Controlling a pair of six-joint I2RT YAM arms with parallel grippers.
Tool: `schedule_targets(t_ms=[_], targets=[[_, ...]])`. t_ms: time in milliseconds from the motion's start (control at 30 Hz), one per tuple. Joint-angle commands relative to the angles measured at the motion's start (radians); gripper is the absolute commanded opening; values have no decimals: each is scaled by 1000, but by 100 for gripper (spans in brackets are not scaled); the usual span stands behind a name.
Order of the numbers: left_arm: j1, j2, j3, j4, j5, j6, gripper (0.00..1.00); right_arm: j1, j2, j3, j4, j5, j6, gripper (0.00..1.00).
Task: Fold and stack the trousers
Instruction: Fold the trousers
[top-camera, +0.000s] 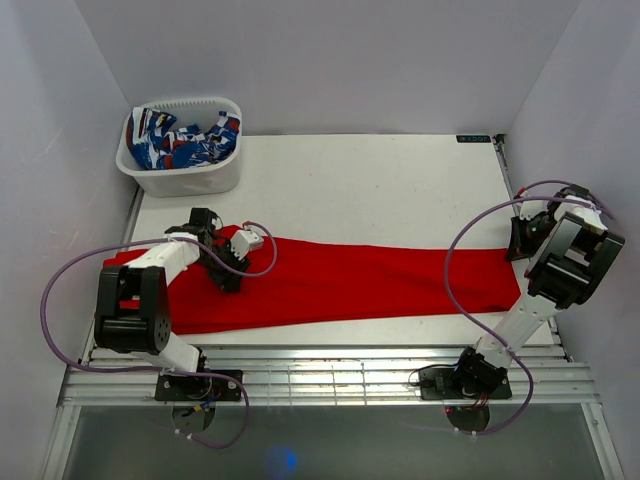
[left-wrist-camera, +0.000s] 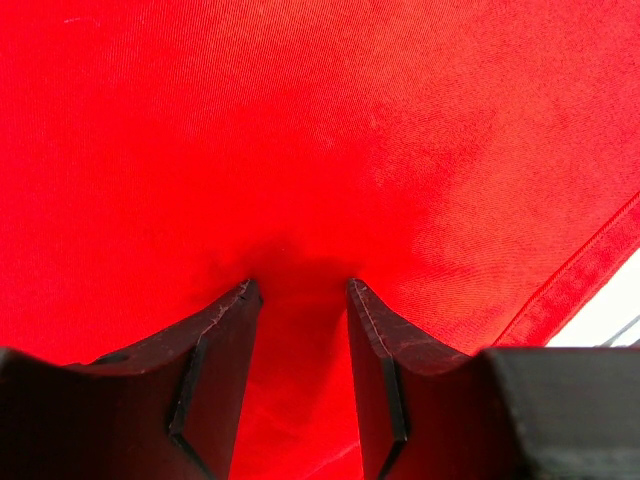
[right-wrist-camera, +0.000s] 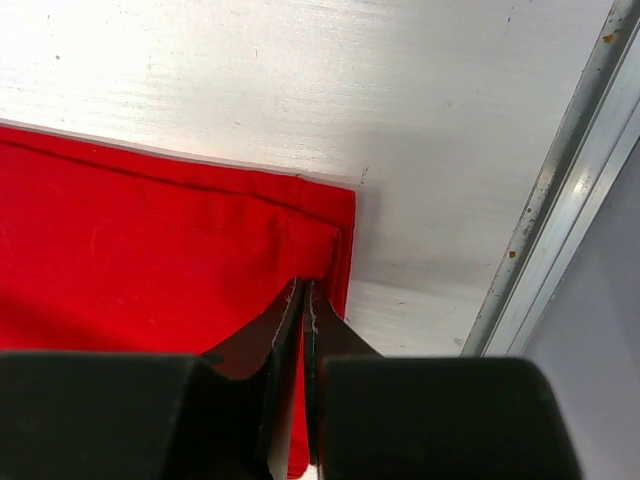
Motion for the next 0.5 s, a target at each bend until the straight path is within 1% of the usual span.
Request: schedule_targets(t_ms=[0,200,467], targets=[[16,87,-48,85,-123,38,53,5,-47,45,6,-9,-8,8],[16,85,-54,84,-120,38,53,7,-41,59,15,2,-15,8],[16,91,-62,90,-126,41,53,8,-96,91,37,-46,-22,8]])
